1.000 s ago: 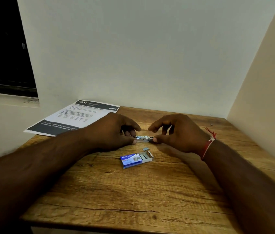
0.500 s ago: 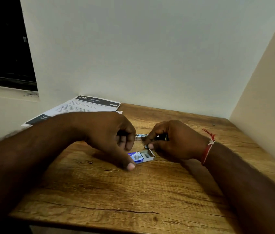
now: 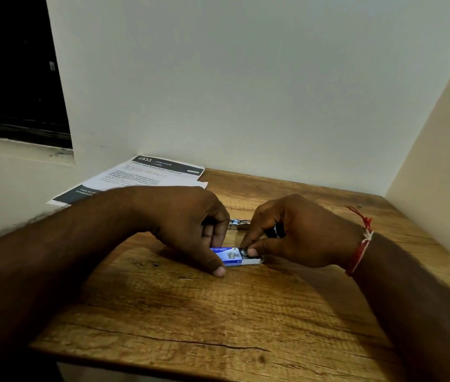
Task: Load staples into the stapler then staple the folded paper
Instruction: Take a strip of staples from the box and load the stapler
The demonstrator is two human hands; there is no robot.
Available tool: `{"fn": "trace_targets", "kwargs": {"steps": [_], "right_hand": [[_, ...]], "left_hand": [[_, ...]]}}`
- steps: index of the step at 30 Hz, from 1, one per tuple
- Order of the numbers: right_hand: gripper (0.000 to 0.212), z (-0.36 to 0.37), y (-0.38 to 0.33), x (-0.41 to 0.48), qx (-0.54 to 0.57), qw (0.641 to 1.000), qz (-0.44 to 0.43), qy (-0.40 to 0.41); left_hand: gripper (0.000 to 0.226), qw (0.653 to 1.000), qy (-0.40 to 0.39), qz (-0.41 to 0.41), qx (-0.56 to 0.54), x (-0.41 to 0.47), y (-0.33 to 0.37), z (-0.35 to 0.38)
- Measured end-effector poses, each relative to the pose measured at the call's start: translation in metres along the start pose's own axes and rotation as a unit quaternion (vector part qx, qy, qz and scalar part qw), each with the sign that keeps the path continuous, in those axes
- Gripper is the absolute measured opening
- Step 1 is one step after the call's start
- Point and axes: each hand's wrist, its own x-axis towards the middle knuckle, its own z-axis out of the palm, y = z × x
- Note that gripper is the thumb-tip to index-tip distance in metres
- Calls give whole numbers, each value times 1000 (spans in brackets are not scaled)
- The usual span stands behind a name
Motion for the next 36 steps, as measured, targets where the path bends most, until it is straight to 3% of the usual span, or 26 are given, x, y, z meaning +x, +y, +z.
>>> {"fn": "trace_targets", "kwargs": {"steps": [6,10,15,36], "right_hand": [[22,0,-1,0,-24,1000,3,6],[25,-8,-2,-4,2,998,49,35],[38,-16,-1,-10,89,989,109,-55],[25,3,14,0,76,997,22,-11]], "left_hand": [[44,1000,0,2,0,0,-2,-1],[48,1000,1,4,0,-1,-3,-2],[45,1000,-10,4,-9,-2,-5,-4],[39,1000,11,13,-6,2,-7,-2]]}}
